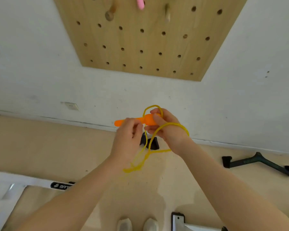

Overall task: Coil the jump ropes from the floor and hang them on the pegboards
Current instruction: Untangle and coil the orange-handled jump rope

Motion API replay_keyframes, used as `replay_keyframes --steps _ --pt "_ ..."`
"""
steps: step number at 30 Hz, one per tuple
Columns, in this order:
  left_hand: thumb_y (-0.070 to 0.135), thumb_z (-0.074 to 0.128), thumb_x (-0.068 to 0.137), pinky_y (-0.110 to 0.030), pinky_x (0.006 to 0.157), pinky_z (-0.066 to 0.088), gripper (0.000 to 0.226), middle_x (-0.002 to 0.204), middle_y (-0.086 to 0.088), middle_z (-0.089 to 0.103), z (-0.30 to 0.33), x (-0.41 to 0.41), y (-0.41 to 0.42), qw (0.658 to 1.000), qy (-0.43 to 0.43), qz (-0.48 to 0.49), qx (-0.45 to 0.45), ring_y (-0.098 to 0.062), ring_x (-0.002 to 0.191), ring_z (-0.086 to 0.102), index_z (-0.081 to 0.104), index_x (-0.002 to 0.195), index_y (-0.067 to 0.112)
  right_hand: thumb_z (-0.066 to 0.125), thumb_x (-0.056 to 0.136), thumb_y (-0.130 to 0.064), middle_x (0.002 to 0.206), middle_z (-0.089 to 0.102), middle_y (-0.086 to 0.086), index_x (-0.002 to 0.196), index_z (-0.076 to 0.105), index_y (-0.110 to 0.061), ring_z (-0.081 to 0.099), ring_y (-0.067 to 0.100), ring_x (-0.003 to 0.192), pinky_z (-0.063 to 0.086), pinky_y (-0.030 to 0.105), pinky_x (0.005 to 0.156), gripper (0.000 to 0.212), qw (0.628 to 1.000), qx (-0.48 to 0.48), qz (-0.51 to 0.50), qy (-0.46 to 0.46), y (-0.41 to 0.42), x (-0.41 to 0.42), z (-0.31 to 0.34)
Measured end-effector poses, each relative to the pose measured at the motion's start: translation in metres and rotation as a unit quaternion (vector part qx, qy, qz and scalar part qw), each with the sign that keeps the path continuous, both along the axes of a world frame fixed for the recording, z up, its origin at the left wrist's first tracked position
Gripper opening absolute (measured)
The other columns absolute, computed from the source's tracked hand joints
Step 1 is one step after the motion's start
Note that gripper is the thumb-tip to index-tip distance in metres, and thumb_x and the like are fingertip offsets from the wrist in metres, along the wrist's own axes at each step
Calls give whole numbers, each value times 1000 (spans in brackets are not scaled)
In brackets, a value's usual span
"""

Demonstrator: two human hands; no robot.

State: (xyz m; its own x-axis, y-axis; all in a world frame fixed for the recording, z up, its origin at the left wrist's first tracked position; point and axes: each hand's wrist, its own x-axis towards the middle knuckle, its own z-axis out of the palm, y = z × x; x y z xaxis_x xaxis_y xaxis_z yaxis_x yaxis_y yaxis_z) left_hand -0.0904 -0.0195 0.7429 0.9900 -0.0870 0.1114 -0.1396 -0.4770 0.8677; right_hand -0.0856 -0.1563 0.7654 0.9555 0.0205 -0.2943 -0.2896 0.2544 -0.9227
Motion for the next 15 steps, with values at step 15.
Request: replay_keyframes --steps 15 --pt "30 52 91 -26 52 40 21 79 -7 58 113 8 15 992 126 8 -10 -16 56 50 55 91 10 28 97 -17 61 67 13 92 58 -1 21 10 32 18 18 34 34 967 -234 45 93 -12 -7 127"
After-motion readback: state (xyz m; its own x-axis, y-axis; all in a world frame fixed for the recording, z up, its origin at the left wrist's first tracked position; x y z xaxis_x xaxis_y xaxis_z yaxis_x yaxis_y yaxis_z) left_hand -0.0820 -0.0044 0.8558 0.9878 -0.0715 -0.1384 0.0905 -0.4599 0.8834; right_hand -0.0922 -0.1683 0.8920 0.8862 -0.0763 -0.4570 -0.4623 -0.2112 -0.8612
